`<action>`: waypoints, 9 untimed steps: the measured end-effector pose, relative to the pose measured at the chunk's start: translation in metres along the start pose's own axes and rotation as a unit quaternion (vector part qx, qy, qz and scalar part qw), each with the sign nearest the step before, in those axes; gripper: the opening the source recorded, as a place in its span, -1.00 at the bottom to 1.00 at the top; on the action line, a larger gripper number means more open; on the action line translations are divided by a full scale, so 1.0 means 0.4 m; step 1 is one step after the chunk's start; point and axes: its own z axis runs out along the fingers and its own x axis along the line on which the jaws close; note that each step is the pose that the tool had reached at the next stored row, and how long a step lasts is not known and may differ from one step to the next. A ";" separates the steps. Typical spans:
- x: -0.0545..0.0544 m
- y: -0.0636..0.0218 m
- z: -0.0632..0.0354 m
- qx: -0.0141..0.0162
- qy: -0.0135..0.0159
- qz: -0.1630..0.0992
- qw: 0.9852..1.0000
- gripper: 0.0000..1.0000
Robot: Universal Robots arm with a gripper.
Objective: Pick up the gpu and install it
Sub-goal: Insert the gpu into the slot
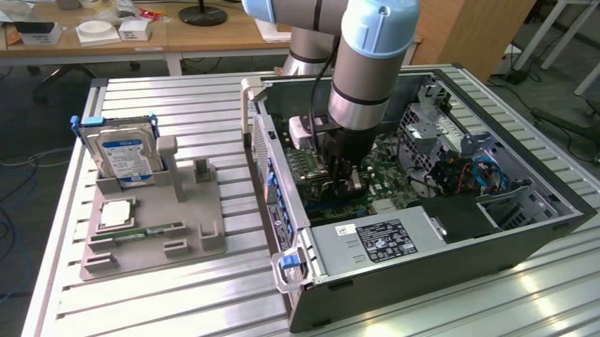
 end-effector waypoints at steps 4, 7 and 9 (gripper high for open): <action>0.000 0.000 0.001 0.000 0.000 0.000 1.000 -0.47; 0.000 0.000 0.002 0.000 0.000 0.000 1.000 -0.47; 0.000 0.000 -0.001 0.000 -0.001 0.000 1.000 -0.47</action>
